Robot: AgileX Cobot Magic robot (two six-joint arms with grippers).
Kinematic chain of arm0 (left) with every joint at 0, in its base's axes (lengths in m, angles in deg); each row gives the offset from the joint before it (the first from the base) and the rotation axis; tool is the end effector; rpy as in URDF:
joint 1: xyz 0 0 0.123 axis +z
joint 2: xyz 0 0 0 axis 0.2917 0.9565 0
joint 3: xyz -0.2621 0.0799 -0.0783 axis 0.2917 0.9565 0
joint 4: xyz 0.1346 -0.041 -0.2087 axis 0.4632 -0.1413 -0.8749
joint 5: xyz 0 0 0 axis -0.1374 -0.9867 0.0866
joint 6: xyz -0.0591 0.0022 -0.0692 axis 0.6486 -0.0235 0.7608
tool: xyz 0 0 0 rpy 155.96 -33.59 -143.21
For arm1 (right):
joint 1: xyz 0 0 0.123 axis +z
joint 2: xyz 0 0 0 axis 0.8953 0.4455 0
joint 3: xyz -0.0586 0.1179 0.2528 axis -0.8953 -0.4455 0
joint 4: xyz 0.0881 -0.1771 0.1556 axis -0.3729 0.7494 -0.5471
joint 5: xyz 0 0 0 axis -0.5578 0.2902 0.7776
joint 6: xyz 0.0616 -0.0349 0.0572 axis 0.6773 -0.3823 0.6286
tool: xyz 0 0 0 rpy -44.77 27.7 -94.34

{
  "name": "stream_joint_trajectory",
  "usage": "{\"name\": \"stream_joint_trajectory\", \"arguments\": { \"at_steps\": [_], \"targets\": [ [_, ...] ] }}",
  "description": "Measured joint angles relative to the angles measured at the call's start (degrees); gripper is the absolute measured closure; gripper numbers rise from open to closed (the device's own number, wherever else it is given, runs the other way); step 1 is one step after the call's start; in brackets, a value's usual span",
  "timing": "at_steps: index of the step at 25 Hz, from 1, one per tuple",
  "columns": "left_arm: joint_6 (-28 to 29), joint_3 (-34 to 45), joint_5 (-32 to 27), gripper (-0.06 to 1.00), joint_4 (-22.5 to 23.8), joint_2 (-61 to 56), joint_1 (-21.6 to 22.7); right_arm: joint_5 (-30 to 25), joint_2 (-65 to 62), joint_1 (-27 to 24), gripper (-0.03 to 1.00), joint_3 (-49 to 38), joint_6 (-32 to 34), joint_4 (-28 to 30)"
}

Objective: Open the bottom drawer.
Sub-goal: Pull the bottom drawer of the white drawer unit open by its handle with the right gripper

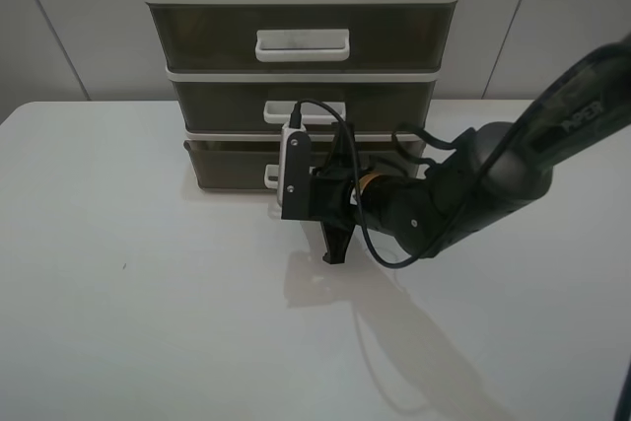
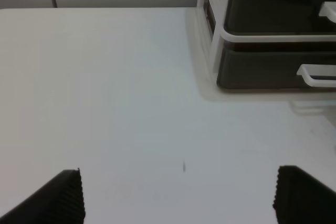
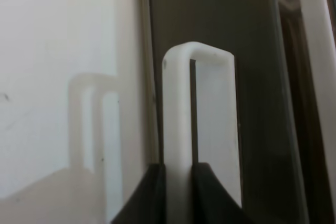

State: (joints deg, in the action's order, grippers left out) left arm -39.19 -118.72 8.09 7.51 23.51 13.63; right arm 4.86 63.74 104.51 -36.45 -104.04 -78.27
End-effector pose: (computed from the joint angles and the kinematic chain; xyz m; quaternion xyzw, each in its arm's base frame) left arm -0.0063 -0.0034 0.2789 0.0258 0.8498 -0.0395 0.5250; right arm 0.2783 0.2304 0.0792 -0.6689 0.5787 -0.1186 0.4511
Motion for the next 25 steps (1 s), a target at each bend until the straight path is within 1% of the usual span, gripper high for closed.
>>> {"name": "stream_joint_trajectory", "arguments": {
  "at_steps": [4,11,17,25],
  "targets": [
    [0.0,0.0,0.0,0.20,0.0,0.0,0.0,-3.8,-1.9,0.6,0.86,-0.3,0.2,-0.1],
    [0.0,0.0,0.0,0.20,0.0,0.0,0.0,-5.5,-5.5,3.4,0.86,-4.2,0.4,-1.6],
    [0.0,0.0,0.0,0.20,0.0,0.0,0.0,-6.8,-8.9,6.6,0.86,-7.6,0.4,-5.9],
    [0.0,0.0,0.0,0.20,0.0,0.0,0.0,-6.5,-10.4,12.0,0.86,-10.2,0.3,-11.6]
  ]
}}
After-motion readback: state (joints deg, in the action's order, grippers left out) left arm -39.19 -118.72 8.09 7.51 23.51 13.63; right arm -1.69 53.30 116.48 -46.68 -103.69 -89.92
